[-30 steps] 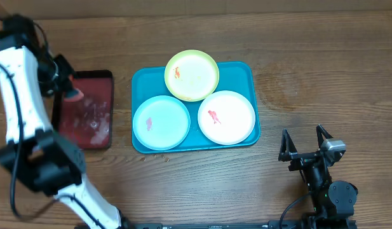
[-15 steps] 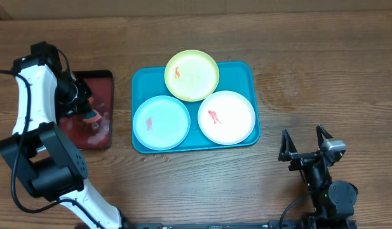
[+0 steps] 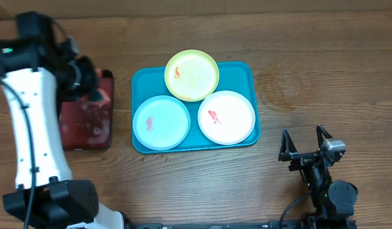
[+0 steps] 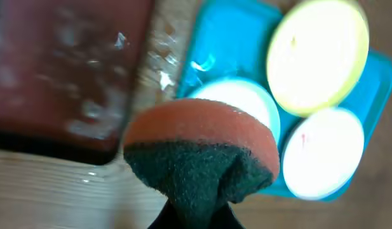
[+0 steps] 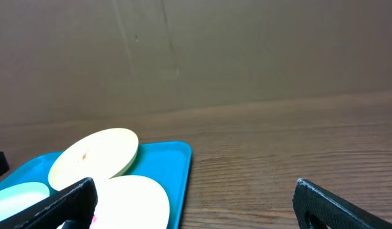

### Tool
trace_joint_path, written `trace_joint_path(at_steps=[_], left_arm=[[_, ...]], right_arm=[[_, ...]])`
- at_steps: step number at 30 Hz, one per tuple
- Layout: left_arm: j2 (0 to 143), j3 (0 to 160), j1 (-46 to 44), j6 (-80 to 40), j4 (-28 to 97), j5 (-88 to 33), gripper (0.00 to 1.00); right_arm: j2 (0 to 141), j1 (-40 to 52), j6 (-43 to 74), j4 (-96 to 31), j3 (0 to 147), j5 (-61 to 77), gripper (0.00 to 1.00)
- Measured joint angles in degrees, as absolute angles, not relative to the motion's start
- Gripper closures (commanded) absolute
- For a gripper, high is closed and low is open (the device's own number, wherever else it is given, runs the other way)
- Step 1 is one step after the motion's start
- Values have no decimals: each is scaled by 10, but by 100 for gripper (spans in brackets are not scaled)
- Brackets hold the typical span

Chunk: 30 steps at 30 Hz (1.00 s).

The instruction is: Clean dirty plates on tray and stack at the side

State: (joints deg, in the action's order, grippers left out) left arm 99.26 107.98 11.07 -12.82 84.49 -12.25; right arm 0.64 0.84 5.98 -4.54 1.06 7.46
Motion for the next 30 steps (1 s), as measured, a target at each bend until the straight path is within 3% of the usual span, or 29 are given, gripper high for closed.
trace_joint_path(at_steps=[13,19,23,30], left_arm=[[1015,732,-95,-133,542,-133,96],[1015,682,-116,-175,471,-112,95],[1015,665,-116,-196,457,-82,83],[1015,652,-116,-209,436,-70,80]], right_arm=[[6,8,60,-46,11,75,0],[6,8,60,-45,11,75,0],[6,8,60,-45,11,75,0],[6,8,60,-45,11,75,0]])
